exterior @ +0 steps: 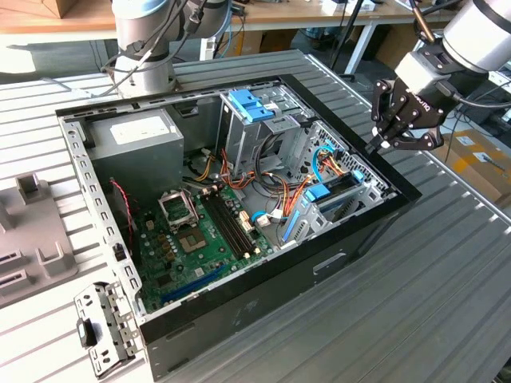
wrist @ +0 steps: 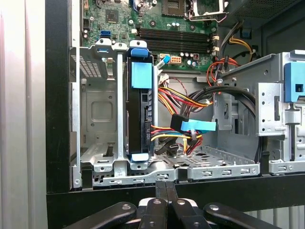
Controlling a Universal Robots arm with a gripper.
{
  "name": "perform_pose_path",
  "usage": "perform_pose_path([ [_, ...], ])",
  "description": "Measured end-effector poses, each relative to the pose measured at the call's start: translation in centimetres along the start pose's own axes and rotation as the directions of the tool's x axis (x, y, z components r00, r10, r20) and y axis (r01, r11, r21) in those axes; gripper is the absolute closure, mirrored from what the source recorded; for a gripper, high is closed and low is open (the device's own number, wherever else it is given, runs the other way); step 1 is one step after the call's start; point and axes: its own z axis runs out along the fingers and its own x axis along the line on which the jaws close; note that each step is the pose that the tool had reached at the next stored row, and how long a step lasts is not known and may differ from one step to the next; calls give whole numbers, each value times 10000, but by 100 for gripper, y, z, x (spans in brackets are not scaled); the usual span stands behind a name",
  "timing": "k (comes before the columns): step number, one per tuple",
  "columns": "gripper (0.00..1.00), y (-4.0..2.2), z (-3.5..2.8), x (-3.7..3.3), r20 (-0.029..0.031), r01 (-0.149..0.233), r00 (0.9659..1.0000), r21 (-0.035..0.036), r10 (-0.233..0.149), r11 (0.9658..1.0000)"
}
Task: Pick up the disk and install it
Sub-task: 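Insert the second disk wire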
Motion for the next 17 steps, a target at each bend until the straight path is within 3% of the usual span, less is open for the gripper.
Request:
perform_pose_path([
  [2,83,0,0,0,1,0,10000,0,0,10000],
  [4,83,0,0,0,0,0,10000,0,0,10000],
  [7,70,0,0,0,0,0,10000,0,0,10000],
  [9,70,11,1,0,2,0,10000,0,0,10000],
  [12,70,224,6,-6,1,0,10000,0,0,10000],
  [17,70,413,29,-104,2,0,10000,0,0,10000],
])
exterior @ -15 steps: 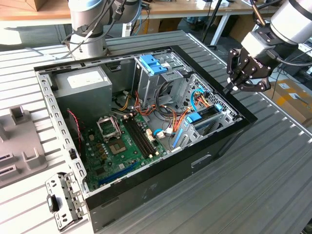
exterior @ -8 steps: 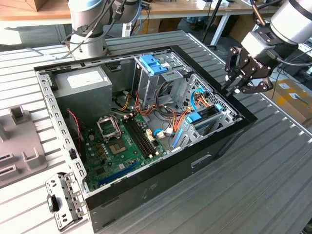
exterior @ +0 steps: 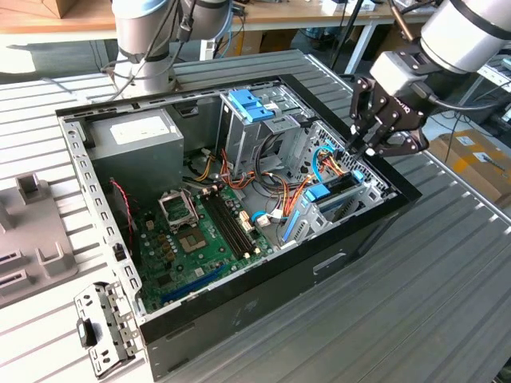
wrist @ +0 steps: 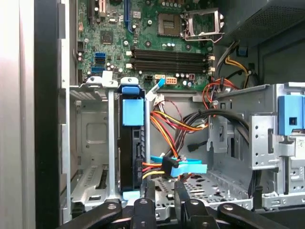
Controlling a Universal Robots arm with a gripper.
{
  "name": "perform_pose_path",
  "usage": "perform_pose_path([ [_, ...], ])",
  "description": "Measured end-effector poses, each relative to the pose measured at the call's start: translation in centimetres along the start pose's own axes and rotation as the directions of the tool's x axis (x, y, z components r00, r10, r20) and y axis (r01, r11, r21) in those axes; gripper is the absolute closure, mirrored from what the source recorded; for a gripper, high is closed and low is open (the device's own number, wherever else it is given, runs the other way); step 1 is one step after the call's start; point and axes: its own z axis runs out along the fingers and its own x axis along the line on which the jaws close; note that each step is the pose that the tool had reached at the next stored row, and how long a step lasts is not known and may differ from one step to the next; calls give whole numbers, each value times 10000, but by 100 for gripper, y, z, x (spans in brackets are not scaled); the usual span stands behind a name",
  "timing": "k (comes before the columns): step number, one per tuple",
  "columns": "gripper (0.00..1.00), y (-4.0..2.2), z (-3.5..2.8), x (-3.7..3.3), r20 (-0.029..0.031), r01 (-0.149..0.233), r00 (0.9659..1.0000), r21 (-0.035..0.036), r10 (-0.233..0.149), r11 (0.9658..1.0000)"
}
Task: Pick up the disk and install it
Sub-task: 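Insert the second disk wire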
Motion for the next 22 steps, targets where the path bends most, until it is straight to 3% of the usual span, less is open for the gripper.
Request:
perform_pose_path([
  [2,70,122,9,-2,3,0,10000,0,0,10000],
  [4,70,152,25,2,4,0,10000,0,0,10000],
  [9,70,156,108,16,2,1,10000,0,-1,10000],
  [14,71,156,113,17,2,0,10000,0,0,10000],
  [17,84,156,114,17,2,0,10000,0,0,10000],
  [22,84,156,115,18,2,1,10000,-1,-1,10000],
])
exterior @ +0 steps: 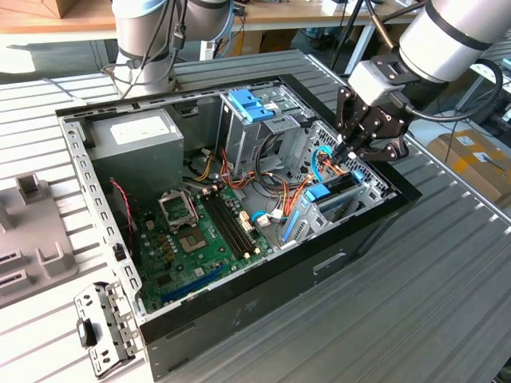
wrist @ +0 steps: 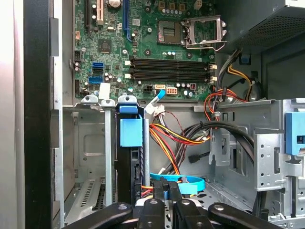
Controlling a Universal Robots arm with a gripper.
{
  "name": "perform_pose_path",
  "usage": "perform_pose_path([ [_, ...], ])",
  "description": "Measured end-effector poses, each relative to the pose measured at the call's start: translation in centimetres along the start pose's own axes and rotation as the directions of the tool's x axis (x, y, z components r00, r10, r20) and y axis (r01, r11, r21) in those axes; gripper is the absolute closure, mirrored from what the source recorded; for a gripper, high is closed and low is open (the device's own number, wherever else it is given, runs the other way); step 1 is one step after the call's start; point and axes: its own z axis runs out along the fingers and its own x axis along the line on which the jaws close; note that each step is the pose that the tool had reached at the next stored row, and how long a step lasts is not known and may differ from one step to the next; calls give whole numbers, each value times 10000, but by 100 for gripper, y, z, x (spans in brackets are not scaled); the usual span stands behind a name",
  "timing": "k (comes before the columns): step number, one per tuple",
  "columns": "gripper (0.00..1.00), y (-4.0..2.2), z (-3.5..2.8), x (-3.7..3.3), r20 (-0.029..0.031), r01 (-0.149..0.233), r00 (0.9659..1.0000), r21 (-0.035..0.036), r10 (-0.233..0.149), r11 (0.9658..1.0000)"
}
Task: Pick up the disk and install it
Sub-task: 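Insert the second disk wire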
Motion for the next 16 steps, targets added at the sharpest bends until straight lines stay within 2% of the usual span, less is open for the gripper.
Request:
perform_pose_path([
  [7,84,2,0,0,0,0,10000,0,0,10000],
  [16,84,23,-5,63,0,-1,10000,0,1,10000],
])
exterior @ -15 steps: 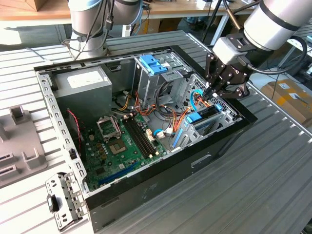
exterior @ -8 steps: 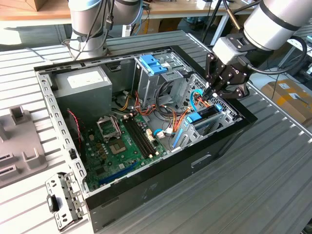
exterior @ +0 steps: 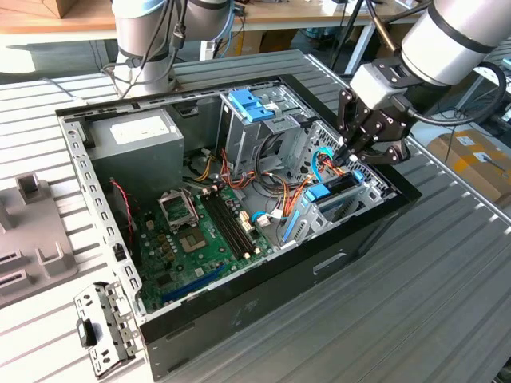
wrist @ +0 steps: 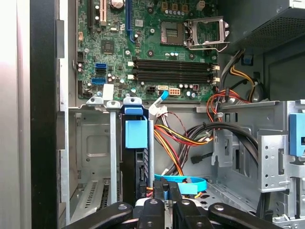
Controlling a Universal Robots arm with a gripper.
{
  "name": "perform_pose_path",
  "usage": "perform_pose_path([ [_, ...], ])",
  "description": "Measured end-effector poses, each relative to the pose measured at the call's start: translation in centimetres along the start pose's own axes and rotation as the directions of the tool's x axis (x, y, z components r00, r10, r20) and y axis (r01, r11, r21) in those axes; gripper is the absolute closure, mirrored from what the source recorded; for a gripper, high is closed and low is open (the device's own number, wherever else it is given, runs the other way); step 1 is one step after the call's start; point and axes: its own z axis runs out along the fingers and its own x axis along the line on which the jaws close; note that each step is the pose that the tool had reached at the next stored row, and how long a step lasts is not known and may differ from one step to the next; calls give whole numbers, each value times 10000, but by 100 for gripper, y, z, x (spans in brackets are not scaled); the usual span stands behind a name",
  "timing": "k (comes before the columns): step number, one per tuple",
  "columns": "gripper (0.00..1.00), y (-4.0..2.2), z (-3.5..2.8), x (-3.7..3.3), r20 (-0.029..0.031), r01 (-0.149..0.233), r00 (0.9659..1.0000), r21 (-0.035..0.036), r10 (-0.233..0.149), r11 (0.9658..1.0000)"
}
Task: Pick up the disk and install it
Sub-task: 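Insert the second disk wire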
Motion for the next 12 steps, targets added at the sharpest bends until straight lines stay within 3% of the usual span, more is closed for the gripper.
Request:
perform_pose_path([
  [3,84,26,-9,71,-1,0,10000,0,0,10000],
  [12,84,38,47,148,1,1,10000,0,-1,10000],
])
